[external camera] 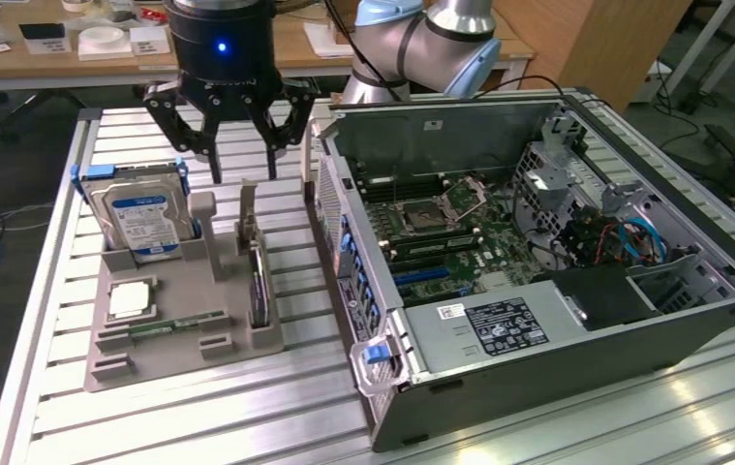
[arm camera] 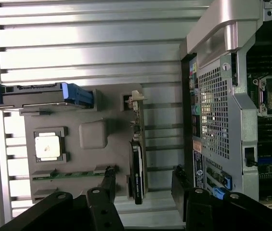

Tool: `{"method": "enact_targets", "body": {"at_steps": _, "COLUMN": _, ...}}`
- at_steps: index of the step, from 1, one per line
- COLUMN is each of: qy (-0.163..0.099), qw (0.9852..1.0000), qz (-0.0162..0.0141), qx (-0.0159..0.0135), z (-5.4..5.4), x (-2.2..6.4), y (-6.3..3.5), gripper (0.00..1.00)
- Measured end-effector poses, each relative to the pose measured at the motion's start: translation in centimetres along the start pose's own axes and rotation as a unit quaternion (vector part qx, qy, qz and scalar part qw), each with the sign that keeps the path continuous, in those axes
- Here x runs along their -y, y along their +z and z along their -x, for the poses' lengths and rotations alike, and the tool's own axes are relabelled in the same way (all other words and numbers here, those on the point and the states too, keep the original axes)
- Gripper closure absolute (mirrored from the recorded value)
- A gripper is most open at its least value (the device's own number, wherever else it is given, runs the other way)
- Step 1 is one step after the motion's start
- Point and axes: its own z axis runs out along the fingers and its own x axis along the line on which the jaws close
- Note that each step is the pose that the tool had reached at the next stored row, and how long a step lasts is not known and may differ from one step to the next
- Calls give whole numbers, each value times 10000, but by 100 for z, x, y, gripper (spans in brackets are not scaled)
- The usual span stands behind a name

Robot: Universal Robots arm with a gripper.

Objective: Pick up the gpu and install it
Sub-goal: 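Pick up the gpu and move the gpu toward the slot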

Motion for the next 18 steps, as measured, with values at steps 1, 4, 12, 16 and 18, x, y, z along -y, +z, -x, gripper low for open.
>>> {"method": "enact_targets", "body": {"at_steps": 1, "qy": 0, "qw": 10000, "qz": 0, "qx": -1, "z": -1, "x": 1, "y": 19, "gripper": 41}}
{"method": "enact_targets", "body": {"at_steps": 4, "qy": -2, "qw": 10000, "qz": -1, "qx": -9, "z": -1, "x": 5, "y": 72, "gripper": 41}}
{"method": "enact_targets", "body": {"at_steps": 12, "qy": -15, "qw": 10000, "qz": 1, "qx": -14, "z": -4, "x": 11, "y": 208, "gripper": 41}}
{"method": "enact_targets", "body": {"at_steps": 16, "qy": -22, "qw": 10000, "qz": 1, "qx": -16, "z": -6, "x": 14, "y": 270, "gripper": 41}}
{"method": "enact_targets", "body": {"at_steps": 18, "qy": -26, "qw": 10000, "qz": 1, "qx": -17, "z": -6, "x": 15, "y": 301, "gripper": 41}}
